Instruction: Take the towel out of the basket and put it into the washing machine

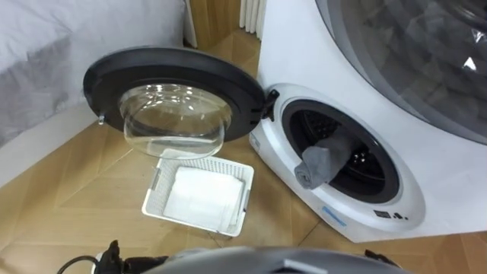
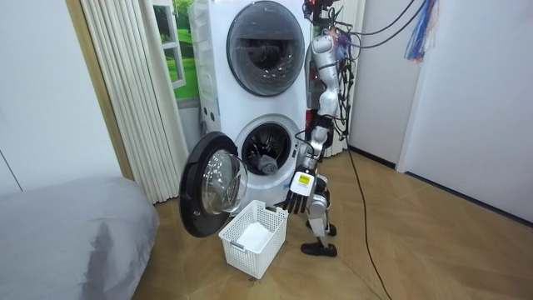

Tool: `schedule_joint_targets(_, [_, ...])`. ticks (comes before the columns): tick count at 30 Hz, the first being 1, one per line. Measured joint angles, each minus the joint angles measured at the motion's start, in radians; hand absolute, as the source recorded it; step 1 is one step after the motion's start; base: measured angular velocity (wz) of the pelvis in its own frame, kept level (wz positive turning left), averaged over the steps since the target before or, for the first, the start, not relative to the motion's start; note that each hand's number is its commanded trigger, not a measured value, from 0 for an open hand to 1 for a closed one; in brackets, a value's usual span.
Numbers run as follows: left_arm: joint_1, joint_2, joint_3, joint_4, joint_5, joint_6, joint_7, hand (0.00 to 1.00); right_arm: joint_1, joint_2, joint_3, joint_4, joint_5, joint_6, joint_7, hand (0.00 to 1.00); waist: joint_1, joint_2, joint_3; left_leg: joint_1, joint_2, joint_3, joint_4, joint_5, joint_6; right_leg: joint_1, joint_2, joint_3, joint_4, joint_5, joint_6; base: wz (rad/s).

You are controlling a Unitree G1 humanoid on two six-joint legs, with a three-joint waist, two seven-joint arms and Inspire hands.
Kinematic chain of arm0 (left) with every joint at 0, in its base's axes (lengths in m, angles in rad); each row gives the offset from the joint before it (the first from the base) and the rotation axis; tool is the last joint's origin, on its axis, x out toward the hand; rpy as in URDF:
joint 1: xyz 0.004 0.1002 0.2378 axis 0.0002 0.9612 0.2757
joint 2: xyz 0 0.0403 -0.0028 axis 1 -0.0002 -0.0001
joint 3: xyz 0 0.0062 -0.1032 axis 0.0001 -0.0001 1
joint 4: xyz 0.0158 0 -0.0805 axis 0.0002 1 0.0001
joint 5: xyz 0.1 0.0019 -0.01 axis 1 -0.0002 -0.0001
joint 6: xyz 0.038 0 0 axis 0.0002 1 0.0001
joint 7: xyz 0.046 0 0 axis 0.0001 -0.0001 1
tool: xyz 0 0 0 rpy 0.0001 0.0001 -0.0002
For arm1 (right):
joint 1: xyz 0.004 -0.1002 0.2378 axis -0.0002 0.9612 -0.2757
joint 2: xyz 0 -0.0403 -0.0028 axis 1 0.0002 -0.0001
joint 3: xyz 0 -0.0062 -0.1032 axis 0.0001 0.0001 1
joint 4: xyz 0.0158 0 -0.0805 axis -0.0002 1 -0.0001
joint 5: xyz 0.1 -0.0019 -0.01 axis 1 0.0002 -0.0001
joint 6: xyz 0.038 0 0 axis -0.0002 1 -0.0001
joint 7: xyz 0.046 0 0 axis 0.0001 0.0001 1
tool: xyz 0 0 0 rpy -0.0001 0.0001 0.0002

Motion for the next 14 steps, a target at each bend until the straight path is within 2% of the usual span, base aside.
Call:
schedule_joint_targets(7, [-0.018, -0.001, 0.000, 0.027, 0.001, 0.042, 0.001, 0.00, 0.000, 0.000, -0.001, 0.004, -0.051, 0.012, 0.026, 0.00, -0.002, 0.002, 0.0015, 0.015, 0.001, 0.001, -0.015, -0.001, -0.001, 0.024, 0.007, 0.013, -0.025, 0.002, 0.001, -0.01])
schedule_joint_targets(10, [-0.019, -0.001, 0.000, 0.037, 0.049, 0.076, 0.001, 0.00, 0.000, 0.000, -0.001, -0.004, -0.060, 0.030, 0.038, 0.00, -0.005, 0.006, 0.0032, 0.032, 0.002, 0.001, -0.015, -0.003, -0.005, 0.040, 0.011, 0.026, -0.034, 0.002, 0.002, 0.00])
schedule_joint_targets(11, [-0.018, -0.001, 0.000, 0.038, 0.067, 0.087, 0.001, 0.00, 0.001, 0.000, 0.000, -0.007, -0.067, 0.033, 0.044, 0.00, -0.004, 0.002, 0.0066, 0.035, 0.002, 0.001, -0.016, -0.004, -0.006, 0.048, 0.012, 0.028, -0.040, 0.002, 0.002, 0.00])
schedule_joint_targets(14, [-0.022, -0.001, 0.000, 0.039, 0.119, 0.107, 0.000, 0.00, -0.002, 0.000, 0.000, -0.011, -0.098, 0.040, 0.046, 0.00, -0.001, 0.001, 0.0068, 0.036, 0.005, 0.002, -0.016, -0.006, -0.009, 0.049, 0.016, 0.038, -0.045, 0.002, 0.001, 0.00])
